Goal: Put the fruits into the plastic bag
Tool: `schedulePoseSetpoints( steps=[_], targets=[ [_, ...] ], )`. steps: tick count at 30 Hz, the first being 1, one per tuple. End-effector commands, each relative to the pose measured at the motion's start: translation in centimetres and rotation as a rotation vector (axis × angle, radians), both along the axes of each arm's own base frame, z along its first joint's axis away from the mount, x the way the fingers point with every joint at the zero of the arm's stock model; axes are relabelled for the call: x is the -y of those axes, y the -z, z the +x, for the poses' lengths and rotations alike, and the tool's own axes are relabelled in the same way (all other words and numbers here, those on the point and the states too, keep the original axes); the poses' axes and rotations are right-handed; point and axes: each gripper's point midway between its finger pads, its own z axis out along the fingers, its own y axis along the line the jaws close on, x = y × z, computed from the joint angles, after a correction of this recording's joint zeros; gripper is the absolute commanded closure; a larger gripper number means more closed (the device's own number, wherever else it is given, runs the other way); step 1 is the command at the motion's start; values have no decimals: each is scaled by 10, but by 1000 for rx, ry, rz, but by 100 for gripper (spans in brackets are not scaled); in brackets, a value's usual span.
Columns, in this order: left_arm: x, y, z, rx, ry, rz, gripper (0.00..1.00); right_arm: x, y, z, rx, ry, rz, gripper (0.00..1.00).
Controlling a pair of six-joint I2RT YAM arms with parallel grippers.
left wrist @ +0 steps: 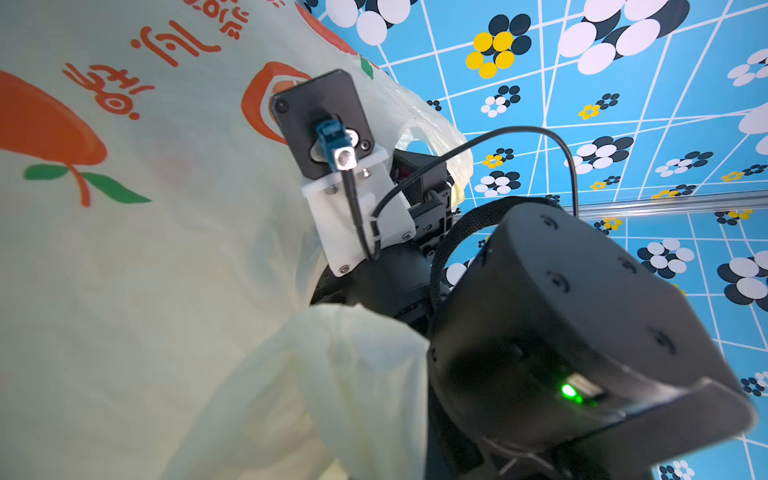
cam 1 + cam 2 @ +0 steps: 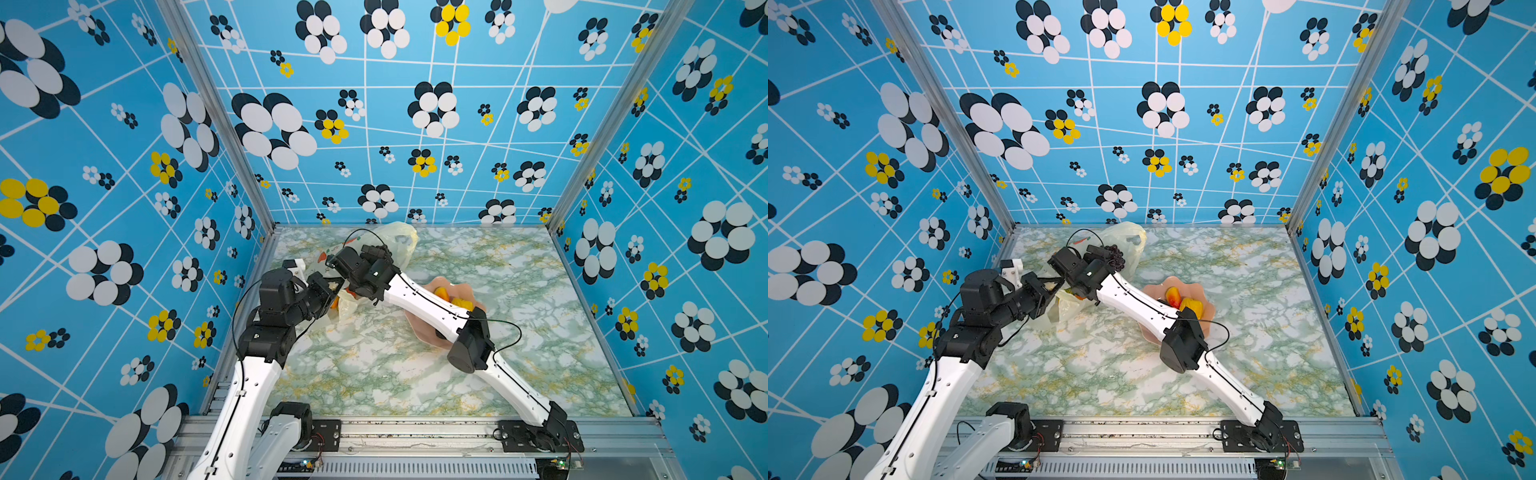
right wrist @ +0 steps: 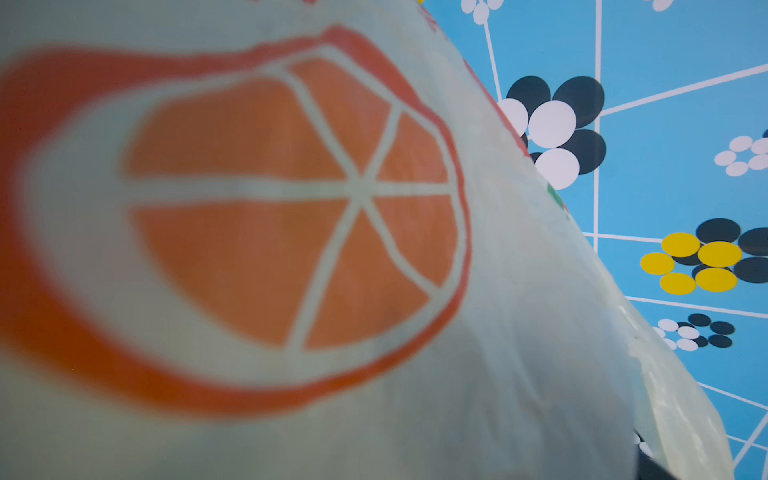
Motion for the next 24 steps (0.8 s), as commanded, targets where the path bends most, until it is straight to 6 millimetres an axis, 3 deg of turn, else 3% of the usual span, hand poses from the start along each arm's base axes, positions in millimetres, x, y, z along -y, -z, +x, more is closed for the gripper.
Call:
schedulePoseSetpoints(
  steps=[1,2,5,6,9,11,13,14,16,18,19,20,21,23,24],
  targets=[
    [1,-11,-4,18,15,12,100,-19,-36,-11,177,-59,-100,1],
    [2,-10,-5,11,20,6,100,-23,-36,-8,248,-60,-147,1],
    [5,-8,-8,-4,36,-9,100,-10,-17,17,390,-39,-327,1],
    [6,-7,-10,-12,44,-7,100,-16,-21,19,420,-38,-333,1],
    [8,-4,-15,-31,63,-8,100,-60,-41,-5,462,-130,-260,1],
    [10,-4,-18,-39,83,-7,100,-54,-29,-1,451,-118,-288,1],
    [11,-6,-23,-39,101,-1,100,-40,-54,4,504,-43,-262,1],
    [11,-5,-26,-42,107,8,100,-41,-57,0,507,-58,-228,1],
    [12,-1,-30,-52,117,11,100,-45,-33,-4,474,-124,-270,1],
    [13,2,-32,-66,128,2,100,-54,-61,-12,551,-69,-215,1],
    [13,2,-32,-68,129,3,100,-60,-55,-17,526,-102,-173,1],
    [13,1,-32,-64,130,0,100,-60,-29,-18,473,-149,-226,1],
    [13,0,-31,-63,132,-3,100,-59,-28,-17,506,-133,-263,1],
    [13,-5,-32,-57,141,9,100,-54,-70,-23,569,-71,-210,1],
    [13,-6,-32,-55,144,19,100,-54,-74,-26,560,-90,-162,1]
  ],
)
